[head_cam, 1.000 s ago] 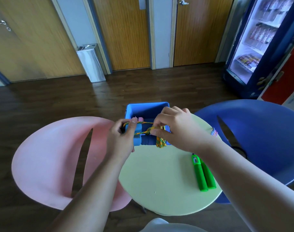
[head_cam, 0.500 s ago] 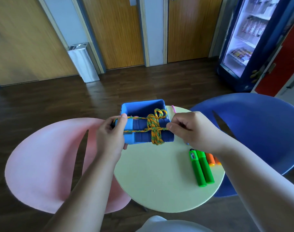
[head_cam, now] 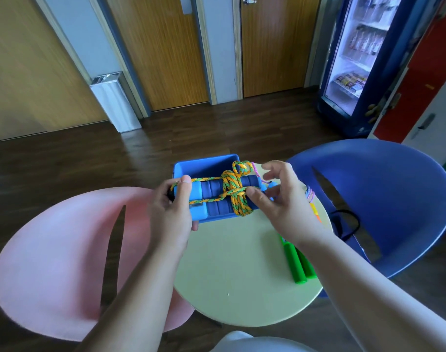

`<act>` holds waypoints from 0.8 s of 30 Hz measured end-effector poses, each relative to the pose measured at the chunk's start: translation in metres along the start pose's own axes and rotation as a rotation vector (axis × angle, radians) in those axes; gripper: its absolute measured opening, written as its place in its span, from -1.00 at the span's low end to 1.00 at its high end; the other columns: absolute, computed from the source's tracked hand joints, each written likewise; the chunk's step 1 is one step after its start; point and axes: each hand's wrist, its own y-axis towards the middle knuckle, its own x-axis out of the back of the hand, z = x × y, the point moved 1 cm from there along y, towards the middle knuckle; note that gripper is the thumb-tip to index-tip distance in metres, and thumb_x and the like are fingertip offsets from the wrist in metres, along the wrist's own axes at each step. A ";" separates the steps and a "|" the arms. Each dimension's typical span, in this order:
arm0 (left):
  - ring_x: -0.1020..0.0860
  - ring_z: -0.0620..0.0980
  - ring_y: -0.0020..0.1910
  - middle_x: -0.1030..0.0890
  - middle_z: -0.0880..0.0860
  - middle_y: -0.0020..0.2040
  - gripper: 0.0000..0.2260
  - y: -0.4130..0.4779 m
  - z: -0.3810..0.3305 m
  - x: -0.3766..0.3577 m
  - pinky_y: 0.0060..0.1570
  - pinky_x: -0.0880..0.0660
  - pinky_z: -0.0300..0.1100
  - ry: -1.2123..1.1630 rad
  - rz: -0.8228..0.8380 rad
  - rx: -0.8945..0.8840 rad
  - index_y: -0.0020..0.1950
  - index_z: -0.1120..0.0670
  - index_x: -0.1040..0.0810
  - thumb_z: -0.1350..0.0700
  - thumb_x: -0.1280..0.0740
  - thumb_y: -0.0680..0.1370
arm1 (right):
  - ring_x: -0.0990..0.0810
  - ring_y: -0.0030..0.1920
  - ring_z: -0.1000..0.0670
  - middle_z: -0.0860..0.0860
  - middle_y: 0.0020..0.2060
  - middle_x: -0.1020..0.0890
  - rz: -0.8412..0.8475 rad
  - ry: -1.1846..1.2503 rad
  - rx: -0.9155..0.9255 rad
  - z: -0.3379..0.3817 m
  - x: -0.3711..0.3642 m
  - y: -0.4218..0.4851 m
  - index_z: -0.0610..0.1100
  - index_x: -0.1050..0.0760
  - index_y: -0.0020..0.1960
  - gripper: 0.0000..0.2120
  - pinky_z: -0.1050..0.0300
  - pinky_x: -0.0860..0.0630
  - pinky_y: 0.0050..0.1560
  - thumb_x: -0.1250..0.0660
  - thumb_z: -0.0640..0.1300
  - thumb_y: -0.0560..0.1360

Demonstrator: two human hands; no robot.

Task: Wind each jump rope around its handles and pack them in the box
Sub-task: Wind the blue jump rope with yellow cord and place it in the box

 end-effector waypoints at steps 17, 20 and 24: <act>-0.50 0.04 -0.41 -0.63 -0.02 -0.17 -0.84 -0.012 0.004 0.003 -0.53 -0.39 -0.20 -0.043 0.043 0.055 -0.09 -0.03 -0.61 -0.04 -0.37 0.65 | -0.66 -0.27 -0.06 -0.19 0.10 -0.62 0.256 0.248 -0.174 -0.004 -0.004 0.001 0.01 -0.39 0.44 -0.64 -0.04 -0.62 -0.30 -0.29 -0.18 0.67; -0.58 0.04 -0.40 -0.68 -0.05 -0.07 -0.88 -0.014 0.003 0.005 -0.52 -0.43 -0.17 -0.011 0.069 0.029 -0.02 -0.09 -0.61 -0.04 -0.33 0.67 | -0.57 -0.26 0.12 -0.01 -0.06 -0.60 0.246 0.133 -0.079 0.002 -0.009 -0.002 0.00 -0.37 0.42 -0.71 0.23 -0.51 -0.32 -0.20 -0.03 0.71; -0.67 0.31 -0.29 -0.62 0.23 0.04 -0.93 -0.013 0.003 0.007 -0.52 -0.41 -0.18 0.019 0.186 -0.011 0.03 -0.27 -0.60 -0.09 -0.35 0.65 | -0.42 -0.26 0.15 0.07 -0.19 -0.46 0.153 0.160 0.001 0.010 -0.016 0.000 -0.09 -0.43 0.23 -0.65 0.28 -0.40 -0.21 -0.03 0.13 0.72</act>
